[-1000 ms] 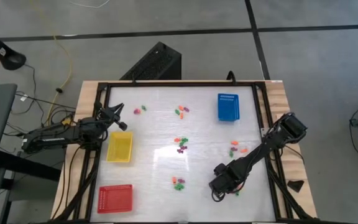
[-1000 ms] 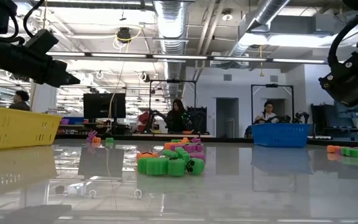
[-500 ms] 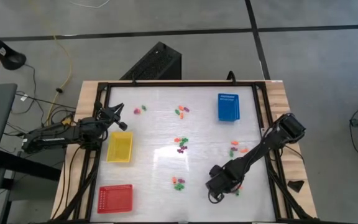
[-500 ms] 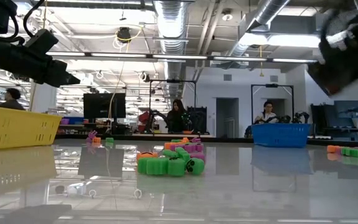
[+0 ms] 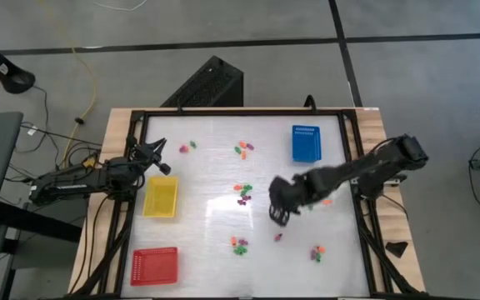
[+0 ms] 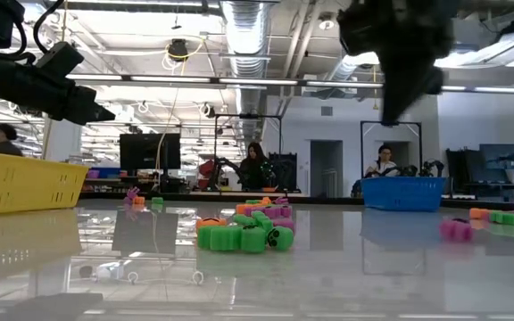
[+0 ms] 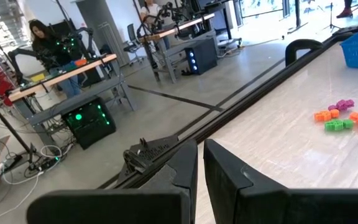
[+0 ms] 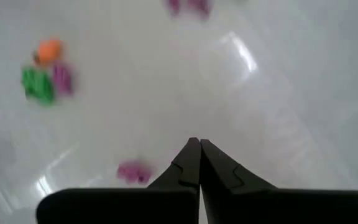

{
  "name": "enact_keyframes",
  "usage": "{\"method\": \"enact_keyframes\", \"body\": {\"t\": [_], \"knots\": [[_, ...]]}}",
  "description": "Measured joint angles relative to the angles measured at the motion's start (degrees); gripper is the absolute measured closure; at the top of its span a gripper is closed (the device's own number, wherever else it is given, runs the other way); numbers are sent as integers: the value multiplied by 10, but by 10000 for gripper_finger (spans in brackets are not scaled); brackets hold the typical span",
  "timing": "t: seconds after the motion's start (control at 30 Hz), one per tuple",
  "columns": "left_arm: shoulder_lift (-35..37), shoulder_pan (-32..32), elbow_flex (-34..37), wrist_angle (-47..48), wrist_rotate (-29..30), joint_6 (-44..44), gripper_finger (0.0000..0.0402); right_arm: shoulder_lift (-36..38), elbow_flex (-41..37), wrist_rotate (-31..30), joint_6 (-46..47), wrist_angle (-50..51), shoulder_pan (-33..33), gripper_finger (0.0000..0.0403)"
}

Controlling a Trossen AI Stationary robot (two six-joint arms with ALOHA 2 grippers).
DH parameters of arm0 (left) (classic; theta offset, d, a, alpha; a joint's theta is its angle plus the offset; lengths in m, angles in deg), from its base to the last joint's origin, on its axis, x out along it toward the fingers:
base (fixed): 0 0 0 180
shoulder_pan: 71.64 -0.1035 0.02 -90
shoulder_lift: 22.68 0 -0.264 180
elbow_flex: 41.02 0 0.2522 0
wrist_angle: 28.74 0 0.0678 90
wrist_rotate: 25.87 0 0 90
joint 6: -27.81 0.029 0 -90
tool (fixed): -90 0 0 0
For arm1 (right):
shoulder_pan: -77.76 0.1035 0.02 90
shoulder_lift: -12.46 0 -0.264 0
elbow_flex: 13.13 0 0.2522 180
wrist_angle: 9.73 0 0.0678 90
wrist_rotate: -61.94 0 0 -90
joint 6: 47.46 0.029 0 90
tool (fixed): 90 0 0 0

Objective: Sort Halloween decoration
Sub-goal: Put the purple skeleton toy into the blue bin

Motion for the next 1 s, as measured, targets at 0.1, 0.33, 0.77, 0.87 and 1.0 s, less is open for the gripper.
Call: {"method": "enact_keyframes", "body": {"t": [0.1, 0.33, 0.77, 0.87, 1.0], "knots": [[0, 0, 0, 0, 0, 0, 384, 17, 0, -1, -42, -1, -41, 372], [0, 0, 0, 0, 0, 0, 384, -13, 0, 0, -171, -23, -93, 361], [0, 0, 0, 0, 0, 0, 384, -80, 0, 151, -394, -171, -76, 351], [0, 0, 0, 0, 0, 0, 384, -71, 0, 155, -399, -154, -45, 351], [0, 0, 0, 0, 0, 0, 384, -52, -12, 150, -391, -152, 16, 351]]}}
